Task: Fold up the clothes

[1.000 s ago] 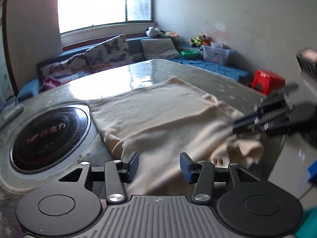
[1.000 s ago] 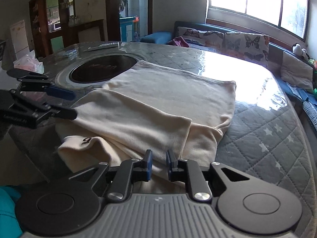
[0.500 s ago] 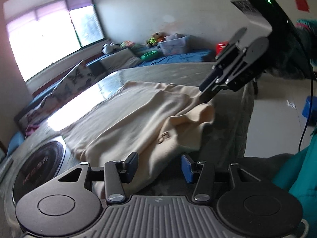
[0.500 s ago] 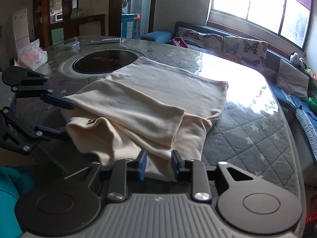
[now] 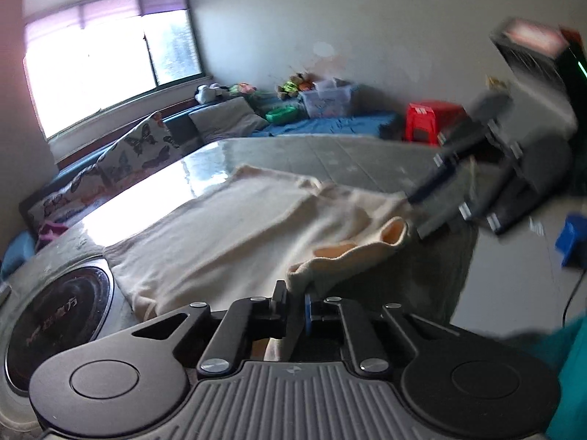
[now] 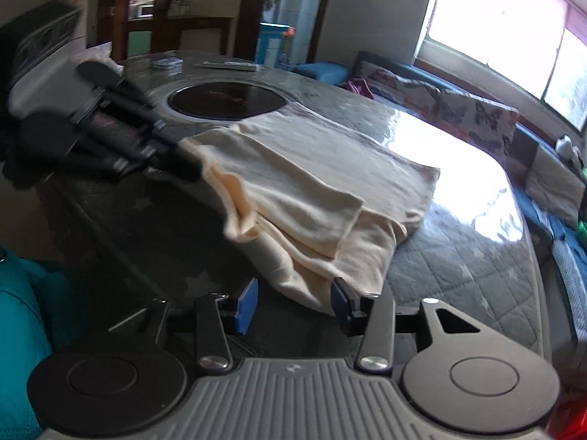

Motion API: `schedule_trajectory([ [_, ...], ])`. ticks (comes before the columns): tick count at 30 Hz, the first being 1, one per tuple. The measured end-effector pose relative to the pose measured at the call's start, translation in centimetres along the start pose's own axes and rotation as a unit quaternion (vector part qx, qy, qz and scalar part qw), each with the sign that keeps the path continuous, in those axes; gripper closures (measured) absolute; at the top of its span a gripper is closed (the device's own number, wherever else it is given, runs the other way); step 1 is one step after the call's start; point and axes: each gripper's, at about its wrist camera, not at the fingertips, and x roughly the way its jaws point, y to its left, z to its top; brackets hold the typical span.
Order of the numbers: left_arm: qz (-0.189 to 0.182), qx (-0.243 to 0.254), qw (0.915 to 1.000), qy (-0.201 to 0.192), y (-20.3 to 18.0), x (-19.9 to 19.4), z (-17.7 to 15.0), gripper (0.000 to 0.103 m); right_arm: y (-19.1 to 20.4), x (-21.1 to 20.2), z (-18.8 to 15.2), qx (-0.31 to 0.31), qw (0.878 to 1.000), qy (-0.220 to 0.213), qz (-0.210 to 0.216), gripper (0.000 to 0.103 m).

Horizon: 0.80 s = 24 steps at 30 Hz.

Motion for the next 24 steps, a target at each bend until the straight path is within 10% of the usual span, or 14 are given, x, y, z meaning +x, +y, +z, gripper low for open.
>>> schedule_trajectory([
  [9,-0.008,-0.053,0.9986,-0.007,2.8,0.9,1.9,0.093,0.2,2.5,1.3,-0.034,0.999,-0.031,0.002,0.057],
  [15,-0.007,-0.053,0.9986,0.004,2.3,0.6,0.9,0.089,-0.7,3.7,2.1,-0.015,0.999,-0.029,0.024,0.090],
  [24,0.042,-0.033,0.9984,0.018,1.1,-0.4,-1.6,0.062,-2.1,2.9,3.9,0.028,0.998,-0.048,0.030,0.093],
])
